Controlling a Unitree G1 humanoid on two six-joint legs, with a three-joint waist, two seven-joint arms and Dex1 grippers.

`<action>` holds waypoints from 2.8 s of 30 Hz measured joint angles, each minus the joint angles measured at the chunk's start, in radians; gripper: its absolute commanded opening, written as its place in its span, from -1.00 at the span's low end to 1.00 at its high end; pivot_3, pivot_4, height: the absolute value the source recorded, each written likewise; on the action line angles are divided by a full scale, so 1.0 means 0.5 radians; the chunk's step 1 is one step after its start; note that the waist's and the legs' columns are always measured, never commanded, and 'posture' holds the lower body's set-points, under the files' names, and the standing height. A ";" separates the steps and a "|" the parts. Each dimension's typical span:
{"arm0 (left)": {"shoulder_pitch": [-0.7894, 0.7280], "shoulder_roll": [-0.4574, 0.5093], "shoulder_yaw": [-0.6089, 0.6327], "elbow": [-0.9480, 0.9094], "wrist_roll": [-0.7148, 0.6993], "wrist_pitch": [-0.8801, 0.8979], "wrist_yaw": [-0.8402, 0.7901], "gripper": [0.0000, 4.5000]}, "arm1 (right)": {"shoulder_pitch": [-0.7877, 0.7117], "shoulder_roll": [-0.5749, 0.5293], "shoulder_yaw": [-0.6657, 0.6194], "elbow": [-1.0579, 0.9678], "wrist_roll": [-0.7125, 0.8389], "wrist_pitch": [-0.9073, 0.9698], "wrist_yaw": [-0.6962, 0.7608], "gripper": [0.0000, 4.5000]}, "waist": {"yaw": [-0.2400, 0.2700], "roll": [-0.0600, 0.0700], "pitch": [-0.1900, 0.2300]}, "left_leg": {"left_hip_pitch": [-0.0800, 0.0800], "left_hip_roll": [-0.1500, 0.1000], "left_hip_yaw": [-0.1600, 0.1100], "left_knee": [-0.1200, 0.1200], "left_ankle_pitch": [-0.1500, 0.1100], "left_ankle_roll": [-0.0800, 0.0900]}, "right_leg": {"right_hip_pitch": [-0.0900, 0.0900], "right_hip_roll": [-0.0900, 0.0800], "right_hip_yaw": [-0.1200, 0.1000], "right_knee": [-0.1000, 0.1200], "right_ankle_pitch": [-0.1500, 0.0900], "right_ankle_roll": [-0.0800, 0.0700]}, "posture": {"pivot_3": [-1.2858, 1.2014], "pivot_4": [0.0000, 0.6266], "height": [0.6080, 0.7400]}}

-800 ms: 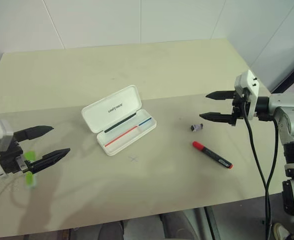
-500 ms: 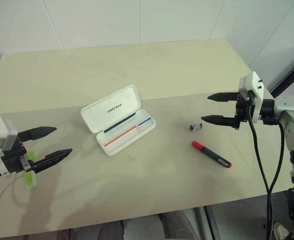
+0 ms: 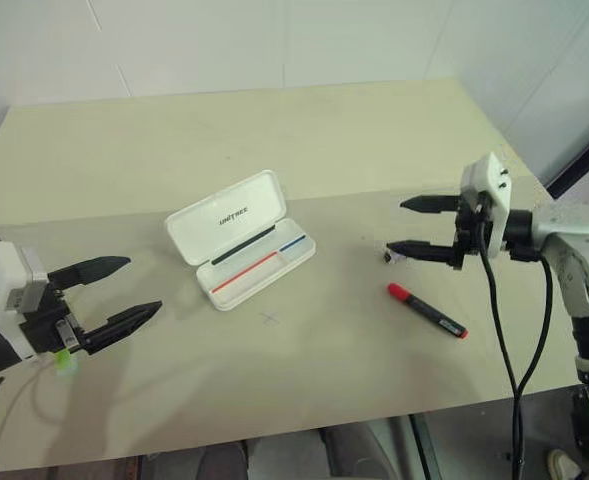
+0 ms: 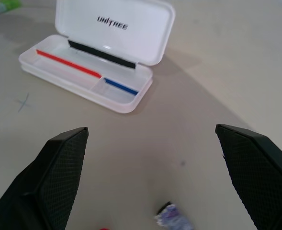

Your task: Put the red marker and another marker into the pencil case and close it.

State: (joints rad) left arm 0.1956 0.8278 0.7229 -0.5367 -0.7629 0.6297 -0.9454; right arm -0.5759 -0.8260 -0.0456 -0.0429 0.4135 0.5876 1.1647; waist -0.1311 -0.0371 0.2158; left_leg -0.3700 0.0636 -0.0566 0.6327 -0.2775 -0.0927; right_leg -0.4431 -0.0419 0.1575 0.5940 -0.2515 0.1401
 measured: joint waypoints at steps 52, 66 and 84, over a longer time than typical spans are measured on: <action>-0.653 -0.319 -1.369 0.494 0.683 -0.637 0.057 0.99 | -0.105 -0.253 -0.171 -0.934 0.448 1.534 -0.935 1.00 | 0.096 -0.010 -0.004 | -0.001 0.000 0.012 0.003 -0.003 0.003 | -0.001 0.001 0.010 -0.011 0.008 0.000 | 0.03 -0.52 1.00; -0.849 -0.301 -1.568 0.605 0.864 -0.371 0.153 0.99 | 0.212 -0.127 -0.538 -1.111 0.786 1.353 -0.800 1.00 | 0.101 -0.011 -0.005 | 0.001 0.000 0.013 0.004 -0.003 0.005 | 0.000 0.001 0.011 -0.010 0.011 0.004 | 0.03 -0.52 1.00; -1.063 -0.289 -1.709 0.635 0.967 -0.006 0.276 0.11 | 0.407 -0.229 -0.481 -1.110 0.724 1.078 -0.825 1.00 | 0.036 -0.013 -0.007 | 0.005 0.000 0.015 0.008 0.001 0.010 | 0.001 0.005 0.017 -0.018 0.027 -0.001 | 0.03 -0.52 1.00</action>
State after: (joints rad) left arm -0.3359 0.6833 -0.1317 -0.2192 -0.2793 0.6268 -0.8073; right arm -0.3726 -0.9405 -0.2861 -0.5981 0.7757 1.1266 0.7521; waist -0.1129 -0.0438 0.2125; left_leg -0.3675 0.0636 -0.0491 0.6369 -0.2770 -0.0878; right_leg -0.4426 -0.0397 0.1661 0.5849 -0.2378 0.1397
